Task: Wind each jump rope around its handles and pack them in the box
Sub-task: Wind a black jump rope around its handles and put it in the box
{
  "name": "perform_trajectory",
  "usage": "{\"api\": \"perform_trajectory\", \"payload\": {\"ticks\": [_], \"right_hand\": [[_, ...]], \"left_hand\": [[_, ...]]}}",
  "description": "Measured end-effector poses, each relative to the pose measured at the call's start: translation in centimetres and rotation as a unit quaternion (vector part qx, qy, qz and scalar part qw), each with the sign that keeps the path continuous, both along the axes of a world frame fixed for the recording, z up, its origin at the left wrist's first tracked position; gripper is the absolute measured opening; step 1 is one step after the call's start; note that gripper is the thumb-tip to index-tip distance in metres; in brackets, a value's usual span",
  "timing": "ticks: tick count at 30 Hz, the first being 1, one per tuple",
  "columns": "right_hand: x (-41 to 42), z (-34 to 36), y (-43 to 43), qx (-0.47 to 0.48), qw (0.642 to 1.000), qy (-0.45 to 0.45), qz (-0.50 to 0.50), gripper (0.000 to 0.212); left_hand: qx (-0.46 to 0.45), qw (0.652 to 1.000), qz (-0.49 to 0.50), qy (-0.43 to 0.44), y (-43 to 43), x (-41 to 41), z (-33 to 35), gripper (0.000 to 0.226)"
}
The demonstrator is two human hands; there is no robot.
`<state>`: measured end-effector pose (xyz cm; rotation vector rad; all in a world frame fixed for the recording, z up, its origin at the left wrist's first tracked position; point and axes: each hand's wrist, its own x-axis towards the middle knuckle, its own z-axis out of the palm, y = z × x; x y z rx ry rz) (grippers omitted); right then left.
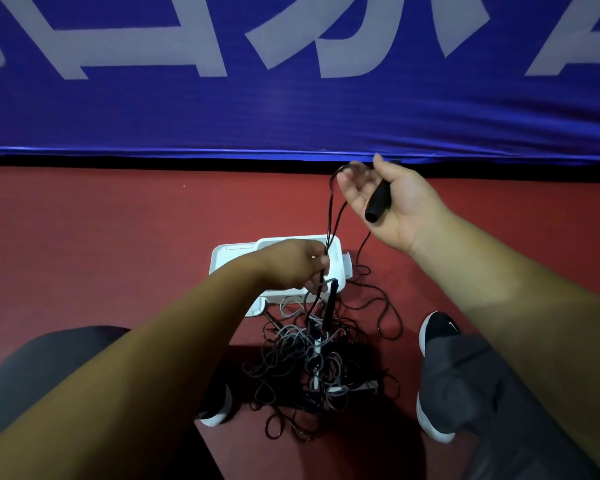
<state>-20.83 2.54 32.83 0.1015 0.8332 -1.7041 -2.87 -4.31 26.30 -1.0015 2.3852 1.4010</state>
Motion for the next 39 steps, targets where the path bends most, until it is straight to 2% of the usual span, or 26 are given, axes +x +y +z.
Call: {"api": "perform_trajectory", "payload": {"ticks": [4,8,11,17,19,22,27,29,34,37,39], "right_hand": [[-0.7,-1.4,0.2,0.104,0.982,0.137,0.080,0.036],[-0.5,-3.4,0.4,0.229,0.922,0.268,0.162,0.022],[0.4,-3.8,0.9,0.231,0.880,0.315,0.272,0.014],[1.5,-4.5,1.2,0.203,0.822,0.426,0.319,0.007],[1.7,-4.9,1.3,0.208,0.810,0.431,0.339,0.005],[1.4,-5.1,1.3,0.213,0.832,0.365,0.358,0.021],[1.2,-4.8,1.3,0.221,0.828,0.363,0.367,0.010],[1.2,-5.0,1.4,0.232,0.801,0.389,0.391,0.010],[1.5,-6.2,1.6,0.277,0.700,0.470,0.462,0.016],[1.7,-6.8,1.6,0.289,0.666,0.492,0.480,0.022],[1.5,-7.0,1.5,0.291,0.659,0.496,0.484,0.022]], "left_hand": [[0.136,0.981,0.099,0.092,0.4,-0.4,1.4,0.024],[0.153,0.962,0.163,0.159,0.2,-0.7,2.6,0.022],[0.156,0.949,0.194,0.195,-0.2,-0.8,2.6,0.019],[0.108,0.941,0.227,0.226,-0.3,-0.8,2.9,0.016],[0.101,0.937,0.244,0.227,-0.5,-0.8,3.1,0.017],[0.095,0.938,0.252,0.218,-0.4,-0.6,3.2,0.020],[0.088,0.927,0.290,0.219,-0.4,-0.5,3.1,0.026],[0.106,0.912,0.314,0.242,-0.7,-0.4,3.3,0.021],[0.186,0.847,0.392,0.308,-1.3,-0.5,4.2,0.020],[0.255,0.806,0.417,0.333,-1.3,-0.6,4.6,0.018],[0.283,0.789,0.426,0.341,-1.1,-0.5,4.8,0.017]]}}
